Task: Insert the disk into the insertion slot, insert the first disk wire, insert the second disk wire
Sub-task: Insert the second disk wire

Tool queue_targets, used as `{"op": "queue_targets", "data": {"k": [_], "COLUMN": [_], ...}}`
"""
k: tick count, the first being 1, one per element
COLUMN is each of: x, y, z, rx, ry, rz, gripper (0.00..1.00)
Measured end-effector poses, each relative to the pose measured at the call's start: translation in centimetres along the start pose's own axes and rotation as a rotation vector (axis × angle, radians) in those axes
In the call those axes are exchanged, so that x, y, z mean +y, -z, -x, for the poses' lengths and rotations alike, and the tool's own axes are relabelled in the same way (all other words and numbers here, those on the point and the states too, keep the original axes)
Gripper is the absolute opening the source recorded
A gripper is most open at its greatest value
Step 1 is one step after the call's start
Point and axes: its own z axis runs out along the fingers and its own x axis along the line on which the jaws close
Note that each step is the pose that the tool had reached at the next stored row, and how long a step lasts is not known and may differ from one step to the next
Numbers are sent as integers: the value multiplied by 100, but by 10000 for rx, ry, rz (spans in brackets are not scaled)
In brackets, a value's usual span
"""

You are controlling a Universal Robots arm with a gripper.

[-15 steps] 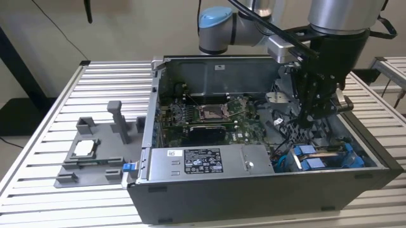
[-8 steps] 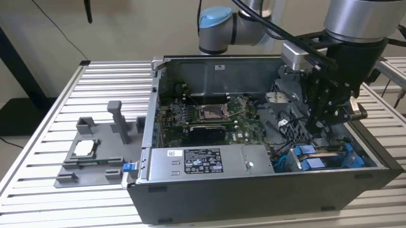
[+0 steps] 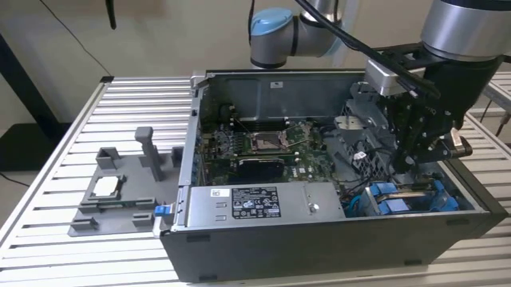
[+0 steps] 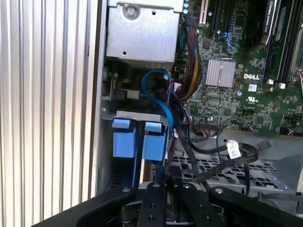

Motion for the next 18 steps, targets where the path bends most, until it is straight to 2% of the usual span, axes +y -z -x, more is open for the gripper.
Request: {"op": "queue_targets", "data": {"k": [5, 7, 9, 14, 18], "x": [-39, -59, -80, -124, -157], "y": [-35, -46, -54, -80, -106], "z": [-67, -99, -134, -200, -225], "rx": [-399, -506, -555, -640, -680], "ry": [-34, -43, -48, -59, -66], "rz": [-29, -7, 87, 267, 483], "gripper": [16, 16, 16, 16, 16]}}
